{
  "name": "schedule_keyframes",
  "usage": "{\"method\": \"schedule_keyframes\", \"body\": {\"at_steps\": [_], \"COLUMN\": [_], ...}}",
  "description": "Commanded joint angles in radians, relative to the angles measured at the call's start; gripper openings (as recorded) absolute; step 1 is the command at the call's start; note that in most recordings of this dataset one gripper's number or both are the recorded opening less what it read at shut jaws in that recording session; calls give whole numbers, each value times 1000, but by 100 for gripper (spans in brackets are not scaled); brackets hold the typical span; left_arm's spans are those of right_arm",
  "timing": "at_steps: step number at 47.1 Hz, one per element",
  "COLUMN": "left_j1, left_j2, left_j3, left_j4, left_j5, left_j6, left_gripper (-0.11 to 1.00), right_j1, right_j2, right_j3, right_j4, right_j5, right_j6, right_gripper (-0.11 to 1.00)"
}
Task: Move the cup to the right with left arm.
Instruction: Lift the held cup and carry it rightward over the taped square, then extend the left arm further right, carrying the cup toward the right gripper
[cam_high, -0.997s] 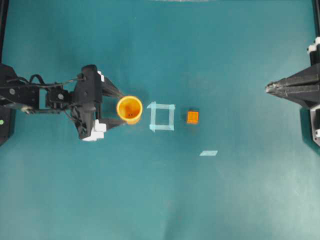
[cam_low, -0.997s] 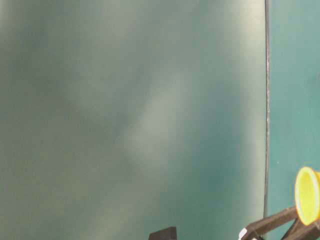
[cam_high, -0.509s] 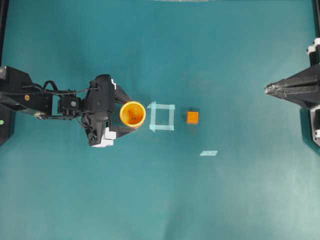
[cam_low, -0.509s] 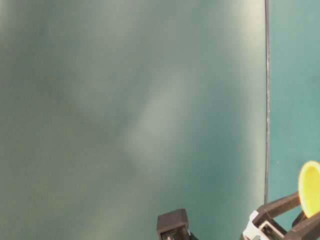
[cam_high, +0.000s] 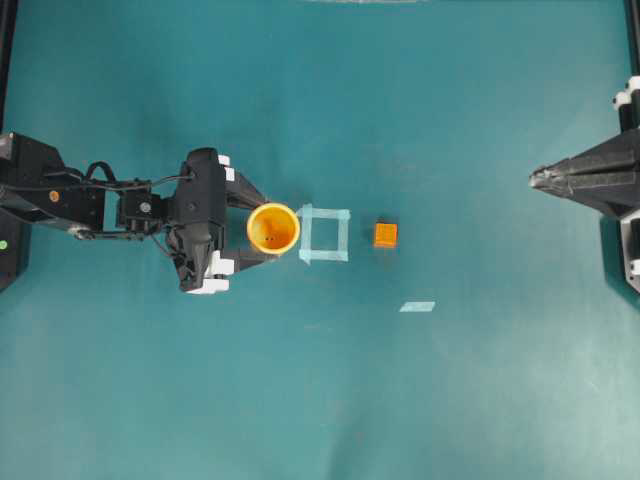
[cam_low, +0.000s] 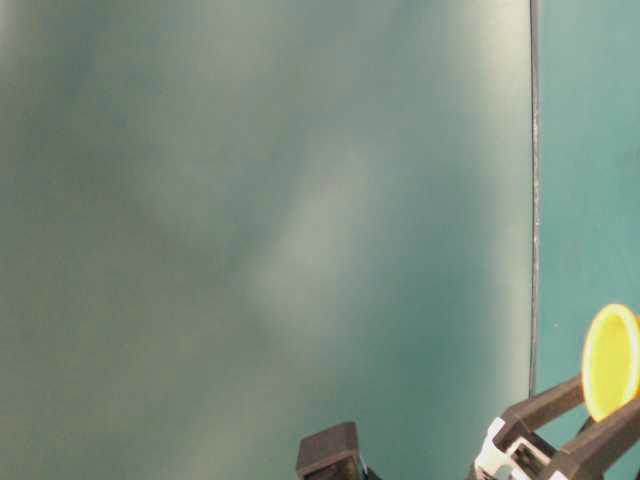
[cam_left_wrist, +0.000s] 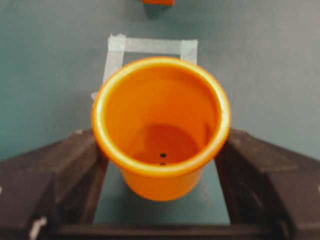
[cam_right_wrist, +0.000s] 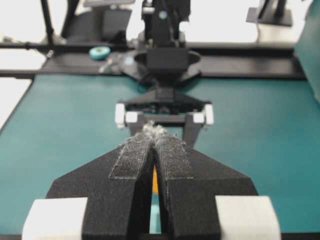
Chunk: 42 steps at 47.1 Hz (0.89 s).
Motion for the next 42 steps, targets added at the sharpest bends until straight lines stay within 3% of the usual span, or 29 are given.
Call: {"method": "schedule_keyframes", "body": {"at_steps": [1, 21, 42], "left_j1": [-3, -5, 0], "left_j2": [-35, -48, 66], "left_j3": [-15, -114, -339], "left_j4": [3, 2, 11], "left_j5": [-14, -3, 63], "left_j6": [0, 0, 3], "left_gripper": [65, 65, 65], "right_j1": [2, 2, 2], "right_j2": [5, 6, 3], "right_j3": [-32, -32, -35], "right_j4": [2, 2, 2], "right_j5": [-3, -3, -3], "right_j6": [3, 3, 2], "right_gripper": [0, 0, 0]}}
